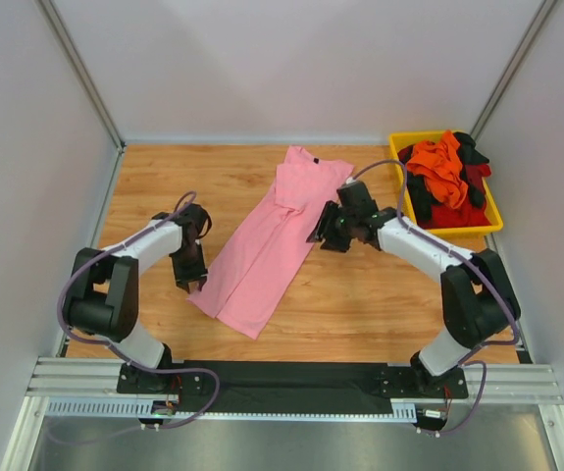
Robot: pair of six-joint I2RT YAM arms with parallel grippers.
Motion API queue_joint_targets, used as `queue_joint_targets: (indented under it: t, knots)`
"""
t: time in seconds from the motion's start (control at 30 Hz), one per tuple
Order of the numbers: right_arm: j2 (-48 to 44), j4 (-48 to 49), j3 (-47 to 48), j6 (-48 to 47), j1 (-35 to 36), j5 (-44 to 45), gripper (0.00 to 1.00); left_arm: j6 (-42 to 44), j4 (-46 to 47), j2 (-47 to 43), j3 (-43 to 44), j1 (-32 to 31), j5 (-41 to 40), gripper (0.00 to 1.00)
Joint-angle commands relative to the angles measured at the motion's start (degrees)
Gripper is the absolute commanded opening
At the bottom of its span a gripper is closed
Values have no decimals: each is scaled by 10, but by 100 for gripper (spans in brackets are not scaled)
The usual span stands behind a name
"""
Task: Fold and stack the t-shirts
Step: Fold the tshirt
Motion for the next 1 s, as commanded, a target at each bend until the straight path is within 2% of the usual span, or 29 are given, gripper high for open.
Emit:
queue_joint_targets:
  t: [0.0,0.03,0.07,0.17,0.2,0.4,0.5,0.53,0.57,0.67,0.77,0.83,0.87,0.97]
  knots:
    - [-48,1,-46,78,93,60,49,5,12,33,-4,6,33,36]
    - [-67,-2,-55,116,117,79,49,-1,15,45,-8,6,43,29]
    - [-73,-2,-70,133,139,94,49,-5,23,48,-23,6,47,16]
    - [-87,5,-91,191,202,128,48,-33,35,50,-53,6,65,1]
    - [-89,9,-95,200,227,139,48,-38,37,42,-59,6,65,0]
    - [-62,5,-100,235,311,182,48,-50,19,20,-87,6,57,0]
    - [-36,10,-93,241,329,179,48,-60,13,8,-96,6,82,16]
    - [-32,4,-89,237,329,181,48,-63,12,-1,-97,6,82,28]
    - [-29,-14,-84,222,327,191,48,-74,-4,-10,-92,6,75,35]
    - [-47,-25,-71,170,292,186,46,-75,-44,-66,-58,6,35,43]
    - [-69,4,-76,117,229,154,46,-41,-73,-100,-5,-2,-1,43]
    - [-90,31,-80,60,188,124,46,-16,-66,-134,16,-42,-5,43]
    - [-93,55,-78,45,145,91,46,-5,-62,-149,31,-59,-3,43]
    - [-81,98,-49,9,64,43,40,8,-14,-172,26,-126,54,32]
